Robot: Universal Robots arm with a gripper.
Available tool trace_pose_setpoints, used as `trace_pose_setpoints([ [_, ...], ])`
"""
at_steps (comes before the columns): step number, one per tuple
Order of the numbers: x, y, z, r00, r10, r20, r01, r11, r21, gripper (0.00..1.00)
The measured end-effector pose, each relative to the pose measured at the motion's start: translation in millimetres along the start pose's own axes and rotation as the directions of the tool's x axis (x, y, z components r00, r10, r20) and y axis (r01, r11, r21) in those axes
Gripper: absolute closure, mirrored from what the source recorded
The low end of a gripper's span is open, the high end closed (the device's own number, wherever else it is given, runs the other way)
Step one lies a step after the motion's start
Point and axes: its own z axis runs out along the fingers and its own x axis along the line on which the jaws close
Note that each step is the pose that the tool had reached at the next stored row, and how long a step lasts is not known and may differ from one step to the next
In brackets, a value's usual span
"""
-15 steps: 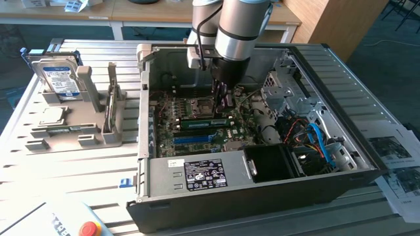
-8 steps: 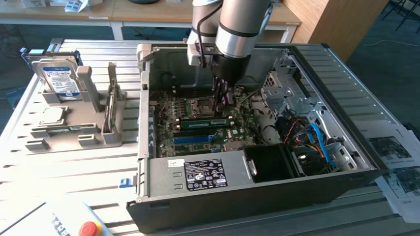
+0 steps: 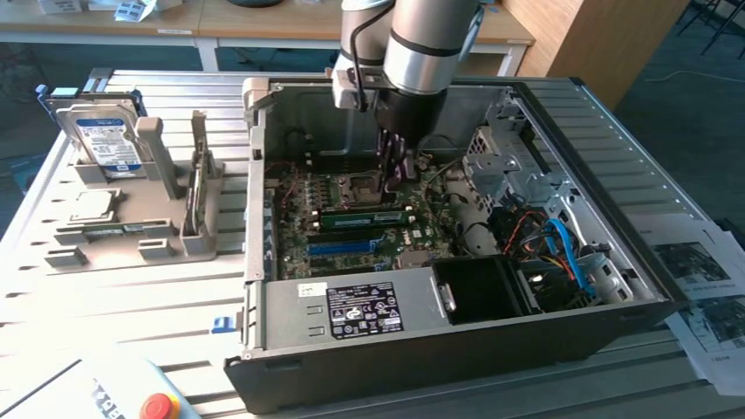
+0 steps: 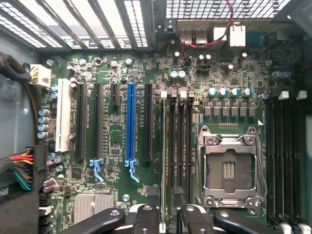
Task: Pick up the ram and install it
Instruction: 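Insert the ram into the slot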
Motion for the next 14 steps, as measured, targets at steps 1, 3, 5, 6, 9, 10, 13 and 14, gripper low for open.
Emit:
trace_pose_setpoints([
  [1,0.0,0.1,-0.9,1.0000,0.000,0.0000,0.000,1.0000,0.0000,0.75],
  [3,0.1,0.2,-2.9,1.0000,0.000,0.0000,0.000,1.0000,0.0001,0.75],
  [5,0.2,0.3,-5.2,1.0000,0.000,-0.0001,0.000,1.0000,0.0001,0.75],
  [6,0.3,0.3,-5.9,1.0000,0.000,-0.0001,0.000,1.0000,0.0002,0.75],
  [9,0.4,0.5,-8.2,1.0000,0.000,0.0000,0.000,1.0000,0.0002,0.75],
  [10,0.4,0.5,-9.6,1.0000,0.000,0.0000,0.000,1.0000,0.0002,0.75],
  [13,0.6,0.8,-14.0,1.0000,0.000,0.0000,0.000,1.0000,0.0002,0.75],
  [14,0.7,0.9,-15.7,1.0000,0.000,-0.0001,0.000,1.0000,0.0002,0.75],
])
